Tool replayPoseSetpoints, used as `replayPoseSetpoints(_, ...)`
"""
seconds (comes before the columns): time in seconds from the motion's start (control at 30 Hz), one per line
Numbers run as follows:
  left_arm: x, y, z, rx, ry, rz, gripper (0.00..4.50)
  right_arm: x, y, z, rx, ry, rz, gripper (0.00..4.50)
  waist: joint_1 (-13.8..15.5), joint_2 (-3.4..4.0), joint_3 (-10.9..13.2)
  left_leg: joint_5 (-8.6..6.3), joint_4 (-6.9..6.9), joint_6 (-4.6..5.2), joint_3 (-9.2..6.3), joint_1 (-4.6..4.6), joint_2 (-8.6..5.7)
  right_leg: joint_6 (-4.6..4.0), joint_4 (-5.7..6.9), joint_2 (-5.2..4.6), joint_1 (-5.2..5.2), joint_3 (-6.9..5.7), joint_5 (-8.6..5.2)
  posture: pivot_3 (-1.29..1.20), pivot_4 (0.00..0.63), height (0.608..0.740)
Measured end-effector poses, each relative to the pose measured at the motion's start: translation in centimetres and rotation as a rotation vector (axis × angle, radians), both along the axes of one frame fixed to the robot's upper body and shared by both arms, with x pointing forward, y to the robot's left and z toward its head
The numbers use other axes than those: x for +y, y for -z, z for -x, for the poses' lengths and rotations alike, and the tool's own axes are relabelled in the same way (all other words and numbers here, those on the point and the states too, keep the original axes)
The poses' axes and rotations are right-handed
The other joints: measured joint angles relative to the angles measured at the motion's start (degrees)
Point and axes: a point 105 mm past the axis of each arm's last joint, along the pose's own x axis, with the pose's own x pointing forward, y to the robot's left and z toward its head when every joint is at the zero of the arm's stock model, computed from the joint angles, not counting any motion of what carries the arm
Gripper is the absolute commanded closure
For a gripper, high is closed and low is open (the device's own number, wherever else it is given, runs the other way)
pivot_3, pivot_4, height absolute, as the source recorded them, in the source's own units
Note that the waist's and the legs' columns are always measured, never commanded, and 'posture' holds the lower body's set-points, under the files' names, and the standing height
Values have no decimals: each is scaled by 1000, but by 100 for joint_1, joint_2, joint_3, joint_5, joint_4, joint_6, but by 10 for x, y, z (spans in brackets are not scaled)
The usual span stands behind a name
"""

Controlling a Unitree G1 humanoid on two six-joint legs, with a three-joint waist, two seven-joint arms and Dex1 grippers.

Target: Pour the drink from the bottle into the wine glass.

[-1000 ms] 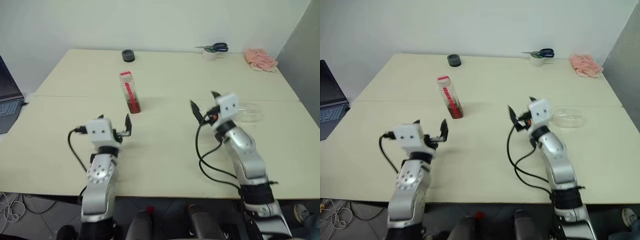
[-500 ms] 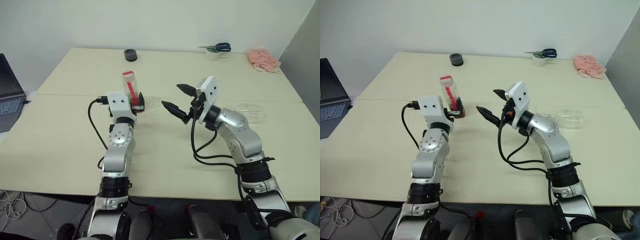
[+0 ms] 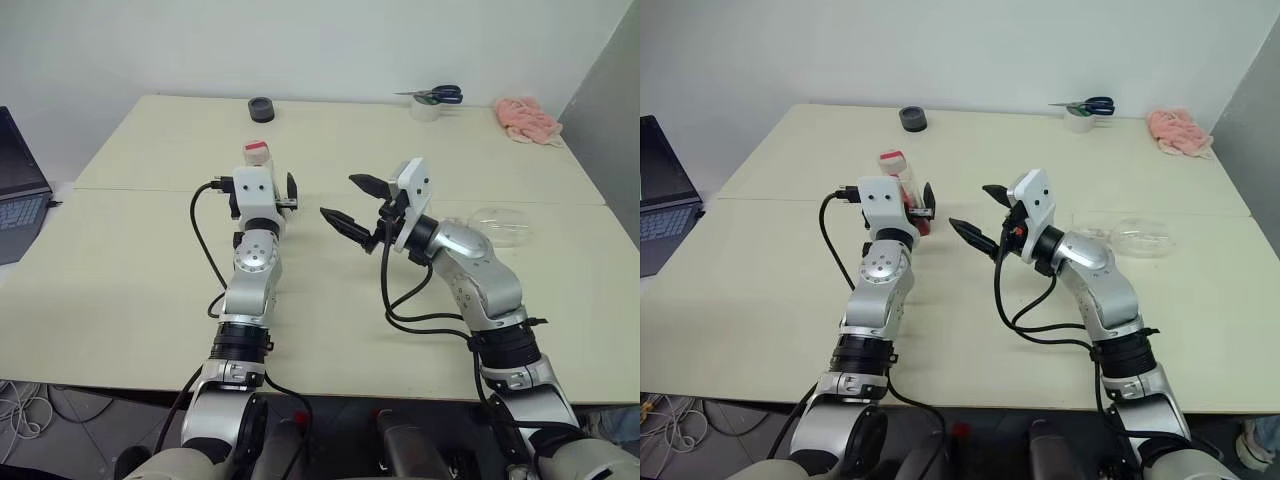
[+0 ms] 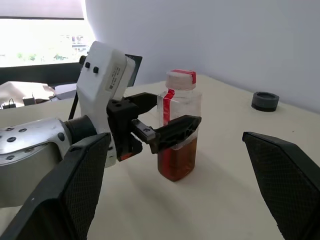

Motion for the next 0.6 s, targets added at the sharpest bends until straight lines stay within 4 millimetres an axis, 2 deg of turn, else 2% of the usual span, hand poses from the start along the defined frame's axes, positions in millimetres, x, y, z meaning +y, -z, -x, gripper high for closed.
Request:
replayPoseSetpoints(0.5,1,-7,-19,-34,-2,2,28,-2,3,6,13,17,3,0,3,0,0,0,-1,0,-2,-1,-2,0,-1,-2,0,-3,0,0,150,740)
replayPoseSetpoints(0.6,2,-3,-20,-21,-8,3,617,-4,3,6,17,24,9,0,3,0,0,0,0,0,-2,-1,-2,0,0,-2,0,-4,0,0,150,740)
